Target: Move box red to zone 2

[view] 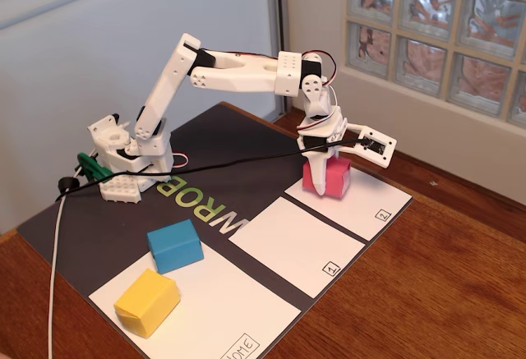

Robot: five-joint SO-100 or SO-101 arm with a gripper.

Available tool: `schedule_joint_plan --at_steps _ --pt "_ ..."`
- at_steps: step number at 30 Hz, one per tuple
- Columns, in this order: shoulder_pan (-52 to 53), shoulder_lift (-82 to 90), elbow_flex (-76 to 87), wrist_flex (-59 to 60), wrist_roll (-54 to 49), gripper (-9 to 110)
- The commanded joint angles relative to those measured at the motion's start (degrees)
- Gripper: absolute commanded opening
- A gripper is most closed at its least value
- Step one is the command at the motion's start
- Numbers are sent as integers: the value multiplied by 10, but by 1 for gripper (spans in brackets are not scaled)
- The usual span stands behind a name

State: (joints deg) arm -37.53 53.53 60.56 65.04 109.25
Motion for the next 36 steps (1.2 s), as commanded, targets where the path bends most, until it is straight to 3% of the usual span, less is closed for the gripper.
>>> schedule_joint_plan --at_steps 1,14,24,36 --pt "3 7 -32 -3 1 37" --pt "-3 47 -33 4 2 39" --pt "-11 129 -33 72 -7 36" --pt "5 303 7 221 -64 22"
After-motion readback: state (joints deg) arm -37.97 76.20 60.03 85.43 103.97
